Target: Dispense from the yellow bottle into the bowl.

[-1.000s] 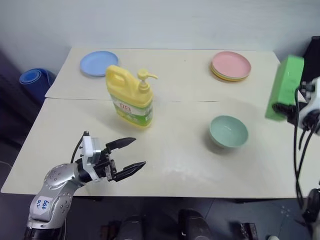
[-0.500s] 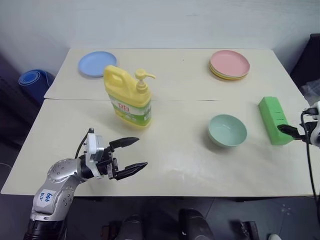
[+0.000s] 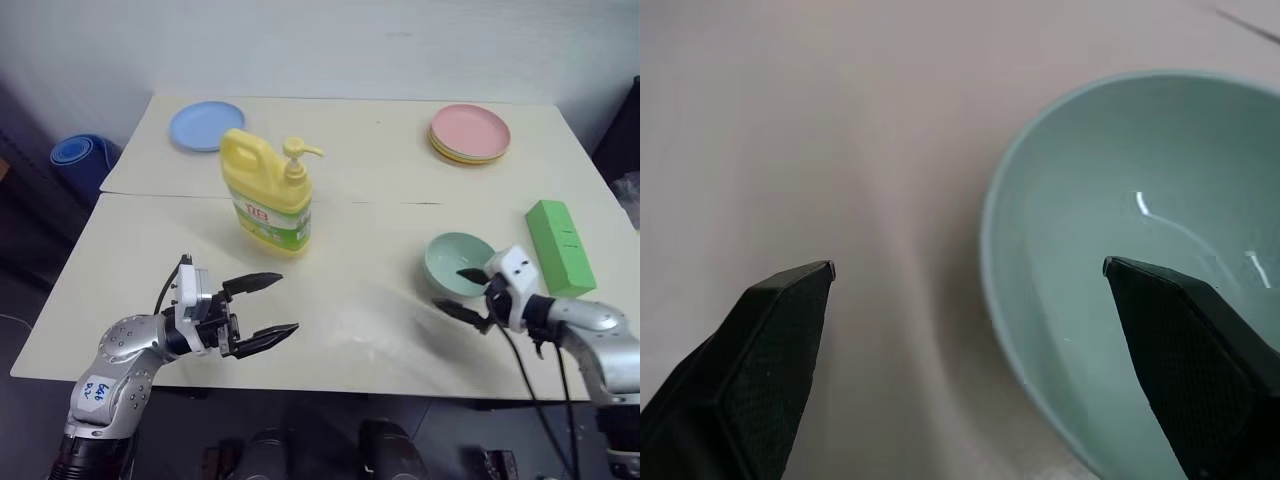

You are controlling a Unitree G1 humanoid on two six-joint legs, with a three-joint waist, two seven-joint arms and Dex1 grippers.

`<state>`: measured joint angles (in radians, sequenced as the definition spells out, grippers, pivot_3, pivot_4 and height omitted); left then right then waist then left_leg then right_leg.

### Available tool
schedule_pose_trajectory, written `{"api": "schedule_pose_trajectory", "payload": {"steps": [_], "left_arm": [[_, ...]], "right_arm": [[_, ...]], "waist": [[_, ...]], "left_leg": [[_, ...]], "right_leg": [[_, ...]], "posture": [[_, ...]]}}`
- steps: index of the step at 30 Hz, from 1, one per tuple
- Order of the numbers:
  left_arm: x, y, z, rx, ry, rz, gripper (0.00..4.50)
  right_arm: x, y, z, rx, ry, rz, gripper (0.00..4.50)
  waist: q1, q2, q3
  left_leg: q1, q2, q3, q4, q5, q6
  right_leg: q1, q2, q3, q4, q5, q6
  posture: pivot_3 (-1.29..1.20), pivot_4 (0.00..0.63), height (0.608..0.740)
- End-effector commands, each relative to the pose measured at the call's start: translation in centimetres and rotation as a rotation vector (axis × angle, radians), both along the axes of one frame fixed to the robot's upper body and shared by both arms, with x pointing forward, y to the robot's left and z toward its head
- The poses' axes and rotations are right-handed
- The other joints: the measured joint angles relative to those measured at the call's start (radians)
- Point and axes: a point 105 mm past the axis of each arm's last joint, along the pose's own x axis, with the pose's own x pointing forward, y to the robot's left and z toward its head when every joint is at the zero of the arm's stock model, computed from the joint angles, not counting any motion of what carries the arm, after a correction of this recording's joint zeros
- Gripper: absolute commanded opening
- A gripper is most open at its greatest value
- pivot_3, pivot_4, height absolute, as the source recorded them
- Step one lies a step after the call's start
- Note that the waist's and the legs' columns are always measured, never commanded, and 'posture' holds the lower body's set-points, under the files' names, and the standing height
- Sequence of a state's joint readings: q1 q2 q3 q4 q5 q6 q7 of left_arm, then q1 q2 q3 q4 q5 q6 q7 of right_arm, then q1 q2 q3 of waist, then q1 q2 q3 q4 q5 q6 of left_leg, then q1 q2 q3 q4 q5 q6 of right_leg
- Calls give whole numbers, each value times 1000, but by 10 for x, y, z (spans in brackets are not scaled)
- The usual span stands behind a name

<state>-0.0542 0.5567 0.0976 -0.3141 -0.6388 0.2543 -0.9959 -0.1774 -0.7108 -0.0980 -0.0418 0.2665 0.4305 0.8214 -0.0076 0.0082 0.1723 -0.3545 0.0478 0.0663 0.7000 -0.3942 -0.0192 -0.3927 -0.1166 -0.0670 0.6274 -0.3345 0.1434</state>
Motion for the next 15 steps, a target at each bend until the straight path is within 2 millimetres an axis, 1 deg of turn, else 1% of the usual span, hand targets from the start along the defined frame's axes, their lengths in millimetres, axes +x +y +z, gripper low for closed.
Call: {"api": "schedule_pose_trajectory", "payload": {"steps": [1,4,5,10,11,13,15], "left_arm": [[-1,-3,6,3,-31,-4,4500],[0,-4,8,2,-35,0,4500],[0,-4,8,2,-35,1,4500],[0,0,9,-1,-39,32,4500],[0,1,9,-4,-41,43,4500],[2,2,12,-25,-42,69,4500],[3,4,21,-62,-41,85,4500]], "right_arm": [[13,2,0,-20,-56,-45,4493],[22,4,-5,-19,-67,-72,3934],[24,6,-6,-20,-68,-68,3644],[28,14,-9,-15,-65,-60,1964],[29,15,-8,-23,-79,-58,1505],[30,17,-5,-31,-94,-51,875],[30,23,3,-48,-127,-14,197]], "waist": [[2,0,0],[3,0,0],[3,0,0],[2,0,0],[2,0,0],[2,0,0],[1,-1,-1]], "left_leg": [[0,0,0,0,0,0],[0,0,0,0,0,0],[0,0,0,0,0,0],[0,0,0,0,0,0],[0,0,0,0,0,0],[0,0,0,0,0,0],[0,0,0,0,0,0]], "right_leg": [[0,0,0,0,0,0],[0,0,0,0,0,0],[0,0,0,0,0,0],[0,0,-1,1,0,0],[0,0,-1,1,0,0],[0,0,-1,1,0,0],[0,0,-1,1,0,0]], "posture": [[0,150,740],[0,150,740],[0,150,740],[0,150,740],[0,150,740],[0,150,740],[0,150,740]]}}
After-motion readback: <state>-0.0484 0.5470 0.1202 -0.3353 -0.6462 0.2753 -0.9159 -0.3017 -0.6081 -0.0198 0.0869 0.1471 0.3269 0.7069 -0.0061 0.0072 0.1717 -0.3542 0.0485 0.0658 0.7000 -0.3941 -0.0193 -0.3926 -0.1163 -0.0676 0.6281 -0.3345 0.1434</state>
